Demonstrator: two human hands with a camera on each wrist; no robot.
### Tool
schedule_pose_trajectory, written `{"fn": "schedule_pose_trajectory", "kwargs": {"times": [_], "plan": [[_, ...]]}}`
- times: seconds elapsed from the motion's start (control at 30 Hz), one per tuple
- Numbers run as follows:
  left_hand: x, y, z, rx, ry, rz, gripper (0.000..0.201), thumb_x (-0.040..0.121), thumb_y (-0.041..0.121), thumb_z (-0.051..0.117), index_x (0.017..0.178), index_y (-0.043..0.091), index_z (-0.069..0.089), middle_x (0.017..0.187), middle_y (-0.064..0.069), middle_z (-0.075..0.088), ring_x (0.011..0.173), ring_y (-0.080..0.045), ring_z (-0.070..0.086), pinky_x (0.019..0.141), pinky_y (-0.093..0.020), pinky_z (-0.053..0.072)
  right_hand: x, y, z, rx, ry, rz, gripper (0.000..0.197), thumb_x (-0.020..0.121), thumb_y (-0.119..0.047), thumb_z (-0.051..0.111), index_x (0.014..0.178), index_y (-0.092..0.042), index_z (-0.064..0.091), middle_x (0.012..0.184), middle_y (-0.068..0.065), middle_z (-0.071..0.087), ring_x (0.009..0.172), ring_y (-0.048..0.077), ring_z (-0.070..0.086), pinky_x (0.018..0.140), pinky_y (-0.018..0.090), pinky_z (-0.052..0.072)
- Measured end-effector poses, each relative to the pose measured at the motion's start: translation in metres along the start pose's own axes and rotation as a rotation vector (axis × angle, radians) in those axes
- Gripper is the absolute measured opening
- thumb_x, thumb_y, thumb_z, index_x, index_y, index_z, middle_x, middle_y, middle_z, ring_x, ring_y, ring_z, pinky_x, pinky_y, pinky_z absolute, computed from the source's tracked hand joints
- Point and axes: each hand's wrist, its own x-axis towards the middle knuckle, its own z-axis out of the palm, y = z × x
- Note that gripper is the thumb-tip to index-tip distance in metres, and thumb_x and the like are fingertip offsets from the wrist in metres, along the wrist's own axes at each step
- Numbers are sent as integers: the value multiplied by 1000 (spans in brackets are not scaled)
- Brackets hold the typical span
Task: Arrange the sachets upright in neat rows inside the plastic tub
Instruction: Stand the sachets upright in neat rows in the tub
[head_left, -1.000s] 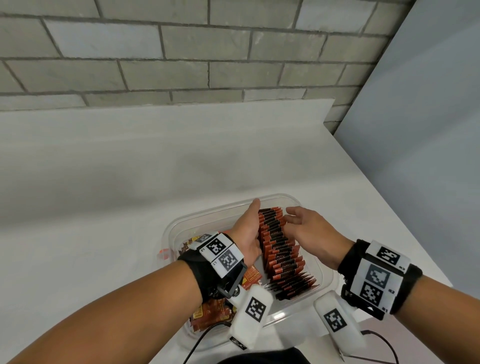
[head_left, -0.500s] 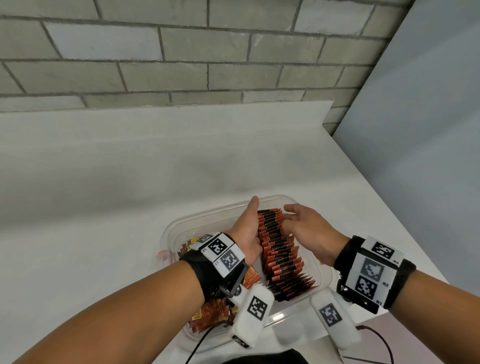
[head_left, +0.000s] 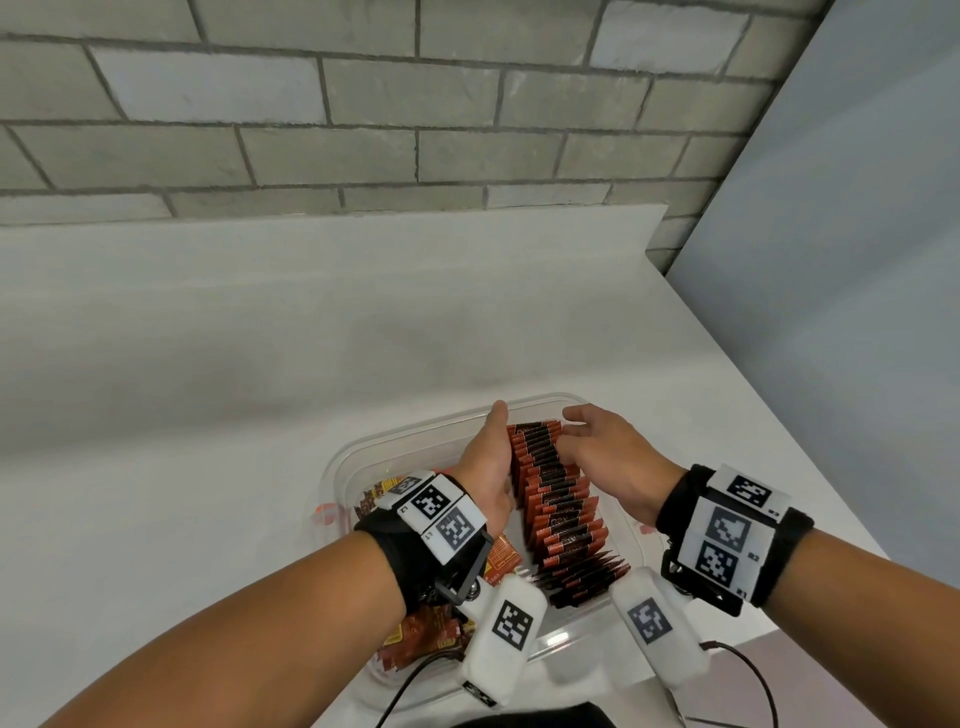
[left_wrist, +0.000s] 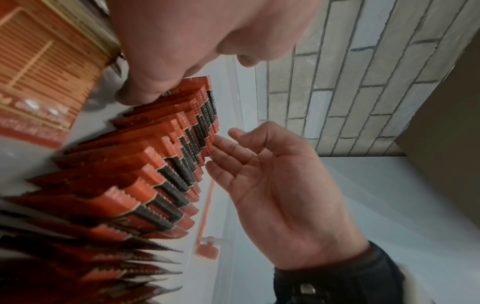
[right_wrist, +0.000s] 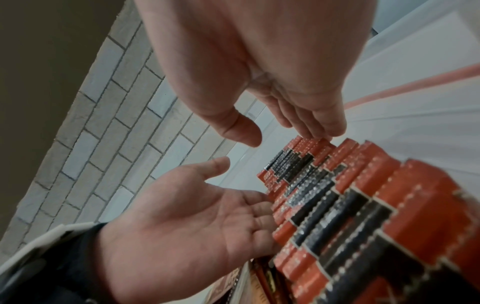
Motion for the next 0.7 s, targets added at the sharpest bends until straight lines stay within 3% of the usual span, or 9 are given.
{"fn": "schedule_pose_trajectory", "kwargs": {"times": [0.17,0.3,0.43,0.6,0.7], "plan": [[2,2,0,36,35,24,64,99,57,27,122,3,53,84,-7,64,70,-15,61,49,-24,46,4,-2,1,-18,5,7,58,86,-5,52,142,-8,35,126,6,55,98,13,57,73,23,47],[0,4,0,47,11,7,64,99,56,28,125,4,52,91,-9,64,76,-16,61,53,-26,45,4,-2,2,-31,5,14,58,86,-6,52,142,-7,35,126,6,55,101,15,57,80,27,49],[-3,5,1,39,-15,-13,64,99,56,28,123,3,54,92,-9,65,75,-17,63,49,-26,44,3,-5,2,-51,2,21,58,86,-5,52,142,-6,35,126,7,54,103,17,56,75,25,46],[-2,6,-1,16,-14,-41,54,99,54,31,96,5,53,91,-12,63,78,-20,61,55,-29,44,1,-7,1,-56,-3,48,56,88,-6,51,142,-7,36,118,3,53,89,7,52,64,19,41],[-3,6,-3,35,-34,-64,53,100,53,29,88,7,52,89,-11,62,74,-18,59,54,-27,44,0,-7,0,-84,26,73,55,89,-9,51,141,-8,36,114,2,51,93,11,51,64,19,38]]}}
